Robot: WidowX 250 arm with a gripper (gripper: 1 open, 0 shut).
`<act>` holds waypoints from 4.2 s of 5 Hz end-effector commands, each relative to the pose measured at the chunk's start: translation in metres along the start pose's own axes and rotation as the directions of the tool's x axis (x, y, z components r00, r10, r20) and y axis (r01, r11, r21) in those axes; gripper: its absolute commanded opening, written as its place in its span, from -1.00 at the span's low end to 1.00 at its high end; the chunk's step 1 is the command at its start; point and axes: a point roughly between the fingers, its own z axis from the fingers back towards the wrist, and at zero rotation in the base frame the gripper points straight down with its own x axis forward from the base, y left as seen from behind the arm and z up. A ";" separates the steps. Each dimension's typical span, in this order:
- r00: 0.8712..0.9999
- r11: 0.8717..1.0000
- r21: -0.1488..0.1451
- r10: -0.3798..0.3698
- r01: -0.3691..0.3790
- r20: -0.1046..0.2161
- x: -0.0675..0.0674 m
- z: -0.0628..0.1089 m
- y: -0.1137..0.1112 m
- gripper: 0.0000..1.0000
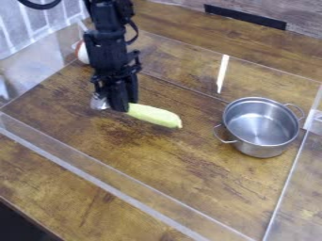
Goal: Move the green spoon to the right
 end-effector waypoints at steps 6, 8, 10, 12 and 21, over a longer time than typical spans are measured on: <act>1.000 0.996 -0.090 -0.018 0.017 -0.010 -0.033 -0.016 -0.009 -1.00; 0.999 0.995 -0.087 -0.052 0.050 -0.013 -0.025 -0.007 -0.018 -1.00; 0.989 0.982 -0.118 0.148 -0.150 -0.029 -0.011 0.000 -0.028 -1.00; 0.993 0.985 -0.124 0.115 -0.117 -0.021 -0.014 -0.003 -0.019 -1.00; 0.893 0.884 -0.131 0.441 -0.450 -0.091 -0.008 0.054 0.030 1.00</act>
